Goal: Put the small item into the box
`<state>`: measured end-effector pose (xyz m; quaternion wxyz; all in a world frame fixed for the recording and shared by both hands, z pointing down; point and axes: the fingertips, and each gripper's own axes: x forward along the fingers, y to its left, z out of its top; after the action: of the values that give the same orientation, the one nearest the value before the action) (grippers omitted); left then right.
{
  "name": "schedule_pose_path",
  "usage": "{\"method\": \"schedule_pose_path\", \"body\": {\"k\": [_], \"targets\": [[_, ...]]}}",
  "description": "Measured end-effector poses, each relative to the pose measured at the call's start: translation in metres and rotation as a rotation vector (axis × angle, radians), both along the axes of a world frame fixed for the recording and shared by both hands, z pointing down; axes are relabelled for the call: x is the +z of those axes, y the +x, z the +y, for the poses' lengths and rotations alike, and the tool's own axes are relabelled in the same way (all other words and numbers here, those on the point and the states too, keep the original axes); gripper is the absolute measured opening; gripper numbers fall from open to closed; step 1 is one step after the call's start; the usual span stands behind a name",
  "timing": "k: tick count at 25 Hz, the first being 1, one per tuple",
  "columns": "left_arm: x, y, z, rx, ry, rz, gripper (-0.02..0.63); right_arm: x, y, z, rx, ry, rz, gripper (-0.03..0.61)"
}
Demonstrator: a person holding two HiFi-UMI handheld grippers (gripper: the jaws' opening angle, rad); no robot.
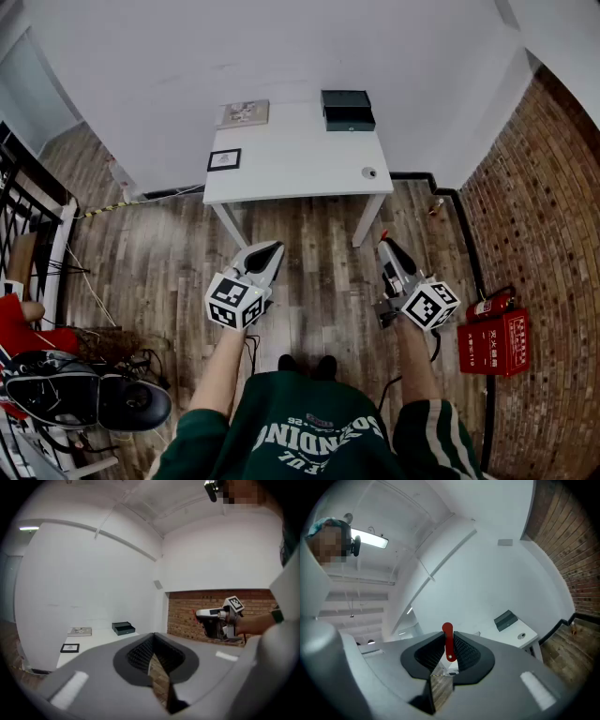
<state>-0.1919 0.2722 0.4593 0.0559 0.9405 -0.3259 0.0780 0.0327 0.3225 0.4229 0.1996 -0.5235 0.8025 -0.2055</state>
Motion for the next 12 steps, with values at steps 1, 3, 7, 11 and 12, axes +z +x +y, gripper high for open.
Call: {"method": "schedule_pose_path", "body": {"k": [1, 3, 7, 11, 12], "targets": [[-0.004, -0.003, 0.006, 0.001, 0.002, 0.002, 0.054, -0.003, -0.003, 0.005, -0.003, -0.002, 0.0, 0.057], [-0.01, -0.006, 0.014, 0.003, 0.005, 0.004, 0.054, -0.005, -0.008, 0.013, -0.01, -0.006, -0.001, 0.057], [0.0, 0.001, 0.008, 0.013, -0.008, 0.003, 0.054, 0.003, -0.007, 0.01, -0.026, -0.013, -0.018, 0.057], [0.008, 0.013, 0.004, 0.035, -0.024, -0.008, 0.054, 0.008, -0.003, 0.005, -0.037, -0.013, -0.05, 0.058], [0.008, 0.016, 0.005, 0.038, -0.026, -0.009, 0.054, 0.008, -0.002, 0.006, -0.037, -0.013, -0.054, 0.057]]}}
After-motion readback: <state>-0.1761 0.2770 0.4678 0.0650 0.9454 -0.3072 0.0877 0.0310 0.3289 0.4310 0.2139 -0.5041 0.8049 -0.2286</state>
